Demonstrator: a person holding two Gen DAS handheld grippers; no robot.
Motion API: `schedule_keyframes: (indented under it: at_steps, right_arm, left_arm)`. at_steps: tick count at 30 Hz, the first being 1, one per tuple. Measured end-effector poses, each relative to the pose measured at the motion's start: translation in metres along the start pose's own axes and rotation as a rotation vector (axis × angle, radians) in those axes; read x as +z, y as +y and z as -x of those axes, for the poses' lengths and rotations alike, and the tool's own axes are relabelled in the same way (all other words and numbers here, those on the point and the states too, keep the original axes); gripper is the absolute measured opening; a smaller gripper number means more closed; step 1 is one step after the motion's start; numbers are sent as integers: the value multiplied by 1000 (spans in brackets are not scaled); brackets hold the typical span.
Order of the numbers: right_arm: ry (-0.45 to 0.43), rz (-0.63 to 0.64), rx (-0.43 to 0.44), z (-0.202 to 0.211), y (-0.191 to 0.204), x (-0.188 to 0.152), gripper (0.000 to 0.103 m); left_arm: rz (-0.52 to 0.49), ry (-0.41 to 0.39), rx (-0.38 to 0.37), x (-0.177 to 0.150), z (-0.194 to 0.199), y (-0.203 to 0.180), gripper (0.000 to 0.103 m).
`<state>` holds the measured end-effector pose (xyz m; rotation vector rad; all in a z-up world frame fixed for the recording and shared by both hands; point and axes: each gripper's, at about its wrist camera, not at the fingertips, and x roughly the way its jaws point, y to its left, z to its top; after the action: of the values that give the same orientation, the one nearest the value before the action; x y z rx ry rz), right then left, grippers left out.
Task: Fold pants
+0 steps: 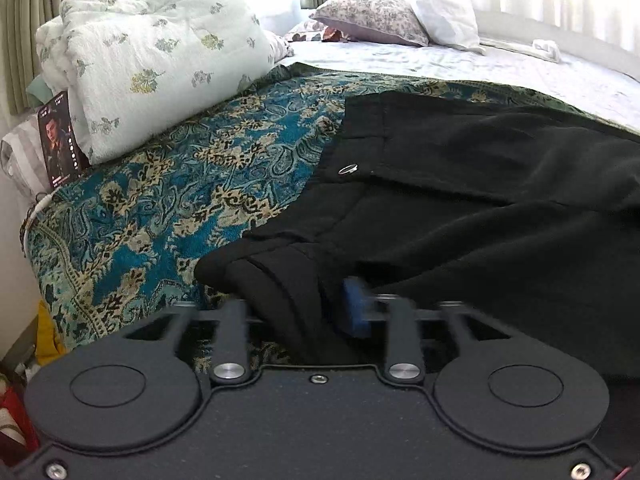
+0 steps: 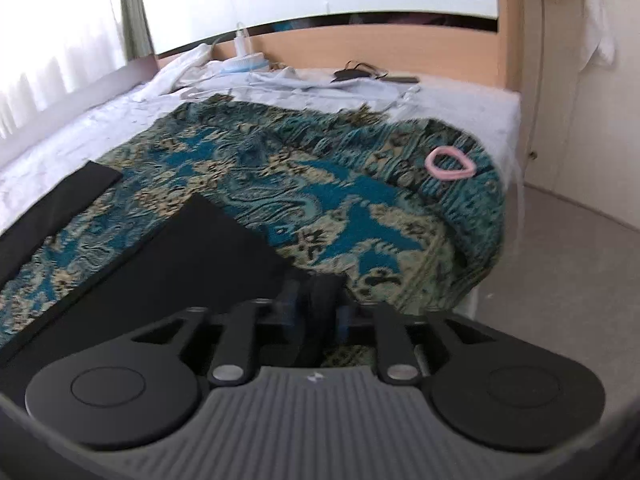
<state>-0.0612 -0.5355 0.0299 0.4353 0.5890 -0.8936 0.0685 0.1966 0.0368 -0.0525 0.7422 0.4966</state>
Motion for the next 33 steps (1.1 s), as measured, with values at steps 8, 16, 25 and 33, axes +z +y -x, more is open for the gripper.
schedule_keyframes:
  at_steps: [8,16,25,33]
  right_arm:
    - [-77,60,43,36,26,25,71]
    - [-124,134,205,79,87,38,80]
    - [-129,213,405,112,164,43,95]
    - [-83,264,517,110,233,25,103]
  left_arm:
    - [61,-51,-40,23,26,8,95]
    - [33,-144,-89,59,56,4,101]
    - [19,-176,-202,106,58,-16,103]
    - [73,-71,-266,148,10,-39,103]
